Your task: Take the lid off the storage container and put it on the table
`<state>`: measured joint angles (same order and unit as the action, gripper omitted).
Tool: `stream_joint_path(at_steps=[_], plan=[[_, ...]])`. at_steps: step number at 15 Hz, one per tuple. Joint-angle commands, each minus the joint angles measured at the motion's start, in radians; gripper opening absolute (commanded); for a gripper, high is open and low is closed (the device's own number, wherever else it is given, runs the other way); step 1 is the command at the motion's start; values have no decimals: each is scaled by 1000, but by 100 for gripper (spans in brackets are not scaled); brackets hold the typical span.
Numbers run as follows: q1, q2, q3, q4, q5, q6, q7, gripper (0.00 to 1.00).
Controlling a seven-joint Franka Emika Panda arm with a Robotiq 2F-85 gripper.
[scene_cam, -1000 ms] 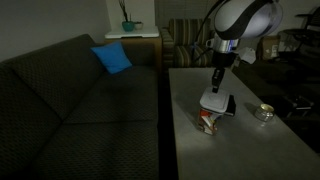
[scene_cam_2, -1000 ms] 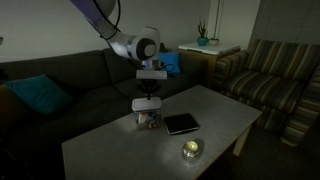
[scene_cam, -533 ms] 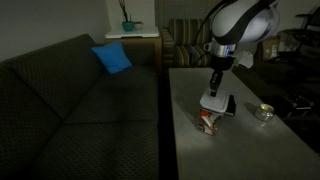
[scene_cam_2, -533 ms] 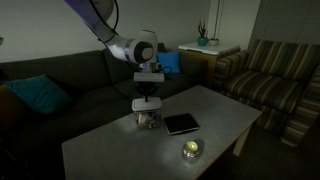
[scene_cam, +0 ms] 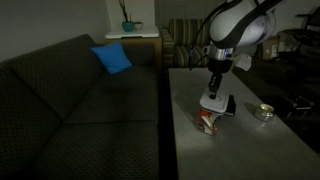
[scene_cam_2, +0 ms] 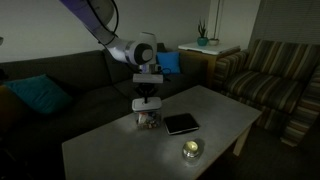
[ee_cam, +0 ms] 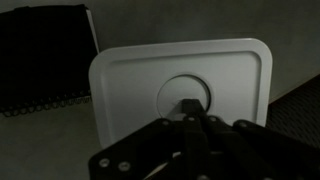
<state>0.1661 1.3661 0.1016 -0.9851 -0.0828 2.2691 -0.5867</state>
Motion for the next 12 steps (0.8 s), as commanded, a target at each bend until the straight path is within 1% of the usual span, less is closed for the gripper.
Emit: stream_joint_path(at_steps=[1, 5, 6, 12], plan=[[3, 92, 17, 89, -24, -54, 12, 0], [-2, 129, 30, 144, -11, -109, 0, 0], [4, 115, 16, 134, 7, -103, -2, 0], [8, 69, 20, 130, 3, -164, -29, 0]])
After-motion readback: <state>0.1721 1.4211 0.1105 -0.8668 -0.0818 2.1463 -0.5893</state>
